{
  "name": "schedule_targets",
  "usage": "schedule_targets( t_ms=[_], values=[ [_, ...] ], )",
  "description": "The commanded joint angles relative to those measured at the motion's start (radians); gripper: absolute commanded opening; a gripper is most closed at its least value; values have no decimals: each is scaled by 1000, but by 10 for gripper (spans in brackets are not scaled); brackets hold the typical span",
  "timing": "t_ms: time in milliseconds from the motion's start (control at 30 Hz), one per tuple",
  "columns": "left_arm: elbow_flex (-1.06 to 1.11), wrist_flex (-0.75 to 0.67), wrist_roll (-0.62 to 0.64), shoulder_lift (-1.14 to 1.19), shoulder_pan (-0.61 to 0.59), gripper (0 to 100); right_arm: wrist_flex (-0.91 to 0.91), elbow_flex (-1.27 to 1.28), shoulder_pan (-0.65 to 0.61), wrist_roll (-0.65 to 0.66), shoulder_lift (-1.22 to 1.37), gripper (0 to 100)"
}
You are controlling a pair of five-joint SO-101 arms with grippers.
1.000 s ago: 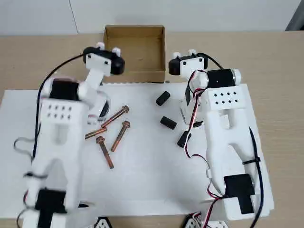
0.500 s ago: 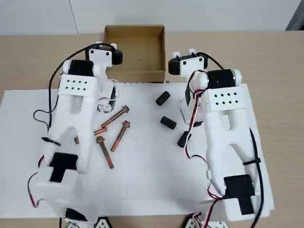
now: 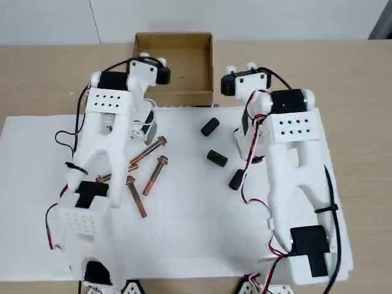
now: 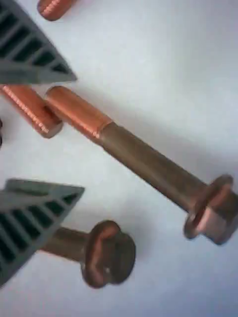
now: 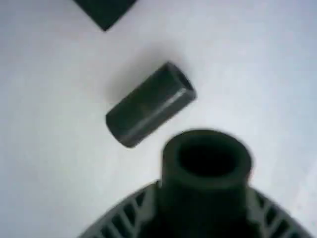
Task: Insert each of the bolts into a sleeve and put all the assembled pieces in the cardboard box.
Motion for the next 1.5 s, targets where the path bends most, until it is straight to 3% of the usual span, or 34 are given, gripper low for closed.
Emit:
schedule_targets(
  t_ms=[0, 333, 900, 1267, 1467],
  values=[
    [-45, 12, -71, 18, 2, 133, 13, -5, 31, 8, -51, 2],
    [-45, -87, -138, 95, 15, 133, 13, -5, 33, 6, -51, 2],
    [-44, -206, -147, 155, 52, 134, 13, -5, 33, 5, -51, 2],
    [-45, -199, -147, 275, 52, 129, 12, -5, 33, 6, -51, 2],
    [-51, -198, -147, 272, 57, 3, 12, -5, 33, 6, -51, 2]
  ],
)
